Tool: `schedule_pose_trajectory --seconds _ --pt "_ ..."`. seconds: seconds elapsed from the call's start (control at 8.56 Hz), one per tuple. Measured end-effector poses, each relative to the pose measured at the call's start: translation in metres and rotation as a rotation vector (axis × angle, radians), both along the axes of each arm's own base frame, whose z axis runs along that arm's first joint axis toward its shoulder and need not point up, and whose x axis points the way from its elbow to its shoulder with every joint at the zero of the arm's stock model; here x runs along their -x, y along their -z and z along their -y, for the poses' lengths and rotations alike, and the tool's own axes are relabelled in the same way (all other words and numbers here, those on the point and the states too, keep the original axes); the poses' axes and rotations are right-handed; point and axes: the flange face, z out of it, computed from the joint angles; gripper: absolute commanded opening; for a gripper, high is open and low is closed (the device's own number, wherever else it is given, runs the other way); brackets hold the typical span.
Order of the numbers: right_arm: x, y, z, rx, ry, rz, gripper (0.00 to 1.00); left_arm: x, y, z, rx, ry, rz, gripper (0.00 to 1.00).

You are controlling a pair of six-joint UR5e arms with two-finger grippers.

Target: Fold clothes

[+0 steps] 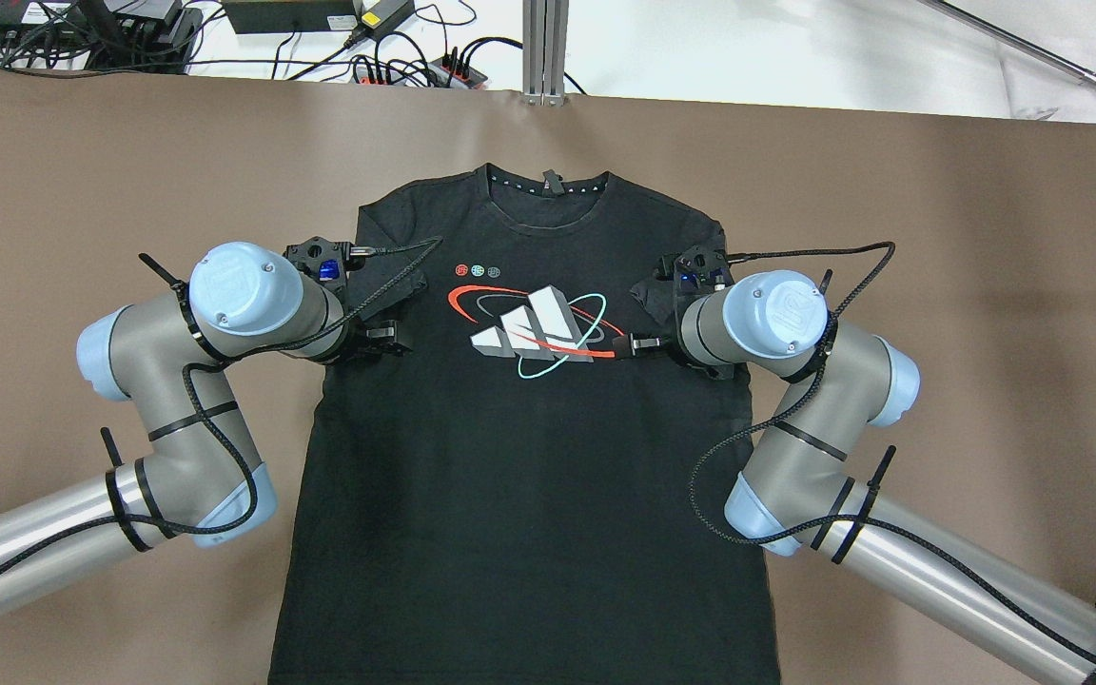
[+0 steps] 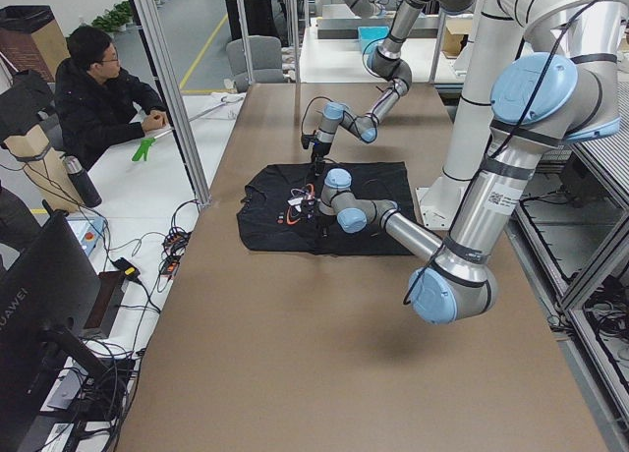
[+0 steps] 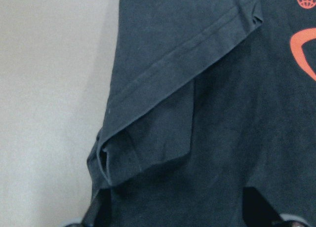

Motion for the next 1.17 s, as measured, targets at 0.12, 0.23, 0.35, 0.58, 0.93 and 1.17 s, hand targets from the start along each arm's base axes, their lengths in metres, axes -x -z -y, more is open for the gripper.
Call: schedule_pose_trajectory --seconds 0.12,0.23,0.35,0.58,0.93,1.17 --pt "-0.012 0.0 -0.009 -0.003 -0.001 0.008 0.95 0.002 0.002 -0.014 0.015 0.007 -0.018 0.94" --pt "-0.025 0.001 -0.021 -0.006 0.0 0.016 0.95 0.012 0.003 -0.029 0.028 0.018 -0.037 0.94" --pt "-0.039 0.004 -0.034 0.0 0.004 0.014 0.95 0.025 0.002 -0.045 0.037 0.025 -0.053 0.94" --pt "-0.067 0.012 -0.062 0.056 -0.004 -0.007 0.95 0.051 0.0 -0.07 0.056 0.035 -0.07 0.94" --pt "-0.043 0.012 -0.079 0.116 0.002 -0.021 0.95 0.062 -0.002 -0.081 0.071 0.04 -0.062 0.94" --pt "-0.012 0.025 -0.045 0.12 -0.017 -0.029 0.95 0.063 -0.002 -0.081 0.07 0.044 -0.059 0.94"
